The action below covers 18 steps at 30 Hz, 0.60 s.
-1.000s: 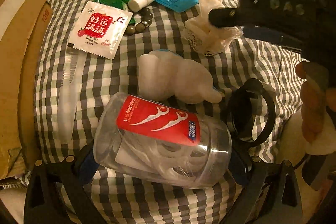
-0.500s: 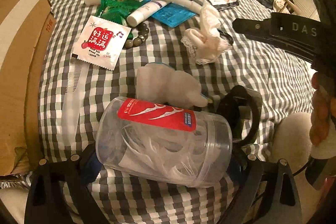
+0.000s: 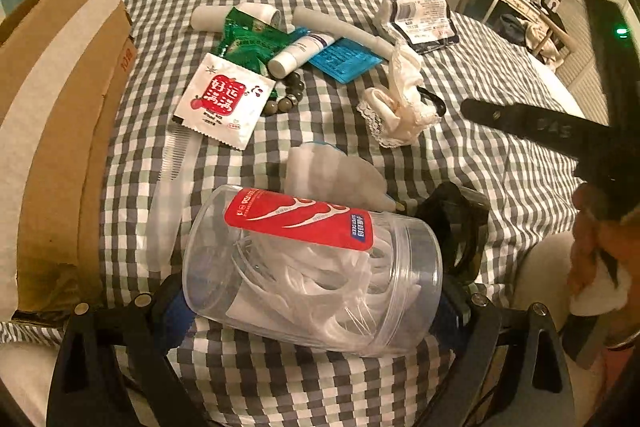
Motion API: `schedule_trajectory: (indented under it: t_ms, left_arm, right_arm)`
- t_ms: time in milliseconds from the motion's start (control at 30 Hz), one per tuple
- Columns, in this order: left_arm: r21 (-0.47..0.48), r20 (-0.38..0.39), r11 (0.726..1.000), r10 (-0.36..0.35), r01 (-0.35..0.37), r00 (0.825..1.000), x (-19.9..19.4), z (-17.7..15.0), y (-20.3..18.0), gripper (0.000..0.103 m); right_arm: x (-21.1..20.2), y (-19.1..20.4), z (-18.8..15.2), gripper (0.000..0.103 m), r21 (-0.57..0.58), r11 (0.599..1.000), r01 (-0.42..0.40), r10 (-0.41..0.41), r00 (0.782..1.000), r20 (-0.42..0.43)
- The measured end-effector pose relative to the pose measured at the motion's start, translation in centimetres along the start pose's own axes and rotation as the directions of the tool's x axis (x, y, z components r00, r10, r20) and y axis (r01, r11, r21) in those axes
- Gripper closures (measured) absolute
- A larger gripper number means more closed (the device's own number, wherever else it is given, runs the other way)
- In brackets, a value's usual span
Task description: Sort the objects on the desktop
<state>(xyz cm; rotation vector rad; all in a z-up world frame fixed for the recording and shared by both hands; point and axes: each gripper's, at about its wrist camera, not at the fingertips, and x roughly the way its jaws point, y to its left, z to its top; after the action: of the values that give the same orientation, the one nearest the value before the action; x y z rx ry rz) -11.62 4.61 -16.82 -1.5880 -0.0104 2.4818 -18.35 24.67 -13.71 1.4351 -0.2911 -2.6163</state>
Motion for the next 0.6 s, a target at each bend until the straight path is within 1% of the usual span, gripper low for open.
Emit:
schedule_trajectory:
  t_ms: [67, 133, 167, 200, 233, 267, 300, 400, 467, 533, 567, 600]
  left_arm:
    - [-0.003, -0.011, 1.0, 0.001, -0.001, 1.0, 0.8, 0.3, -0.2, 0.007]
    - [-0.01, -0.019, 1.0, 0.004, -0.004, 1.0, 1.2, 0.4, -0.1, 0.007]
    - [-0.014, -0.025, 1.0, 0.0, 0.0, 1.0, 1.4, 0.4, -0.1, 0.007]
    - [-0.019, -0.031, 1.0, -0.005, 0.005, 1.0, 1.6, 0.5, -0.1, 0.007]
    - [-0.022, -0.036, 1.0, -0.008, 0.007, 0.999, 1.8, 0.5, 0.0, 0.007]
    - [-0.024, -0.04, 1.0, -0.008, 0.007, 0.999, 1.9, 0.5, 0.0, 0.007]
    - [-0.027, -0.046, 1.0, -0.01, 0.008, 0.999, 2.1, 0.5, 0.1, 0.007]
    - [-0.031, -0.064, 0.999, -0.015, 0.013, 0.998, 2.5, 0.4, 0.2, 0.007]
    - [-0.03, -0.072, 0.999, -0.016, 0.014, 0.997, 2.7, 0.4, 0.2, 0.007]
    - [-0.03, -0.081, 0.999, -0.016, 0.014, 0.997, 2.9, 0.4, 0.3, 0.007]
    - [-0.033, -0.084, 0.999, -0.02, 0.018, 0.996, 2.9, 0.4, 0.5, 0.007]
    - [-0.038, -0.082, 0.999, -0.022, 0.019, 0.996, 2.9, 0.4, 0.5, 0.007]
  right_arm:
    - [1.1, -0.6, 0.3, 0.094, 0.024, 1.0, -0.011, 0.012, 1.0, -0.025]
    - [1.6, -0.9, 0.8, 0.094, 0.03, 0.999, -0.012, 0.012, 1.0, -0.012]
    - [1.8, -0.9, 1.0, 0.089, 0.026, 1.0, -0.011, 0.011, 1.0, -0.009]
    - [2.2, -0.9, 1.3, 0.083, 0.028, 1.0, -0.009, 0.009, 1.0, -0.007]
    - [2.4, -1.0, 1.4, 0.064, 0.033, 0.999, 0.0, 0.0, 1.0, -0.002]
    - [2.6, -1.2, 1.5, 0.05, 0.04, 0.999, 0.013, -0.014, 1.0, 0.008]
    - [2.7, -1.4, 1.6, 0.047, 0.046, 0.999, 0.026, -0.027, 0.999, 0.02]
    - [3.6, -2.1, 2.1, 0.046, 0.056, 0.998, 0.028, -0.029, 0.999, 0.017]
    - [4.8, -2.7, 2.3, 0.046, 0.068, 0.996, 0.053, -0.053, 0.999, -0.009]
    - [6.2, -3.1, 2.4, 0.046, 0.073, 0.996, 0.051, -0.048, 0.998, -0.047]
    - [6.3, -3.0, 2.4, 0.045, 0.066, 0.996, 0.055, -0.052, 0.998, -0.04]
    - [6.3, -2.8, 2.4, 0.042, 0.053, 0.997, 0.057, -0.055, 0.998, -0.03]
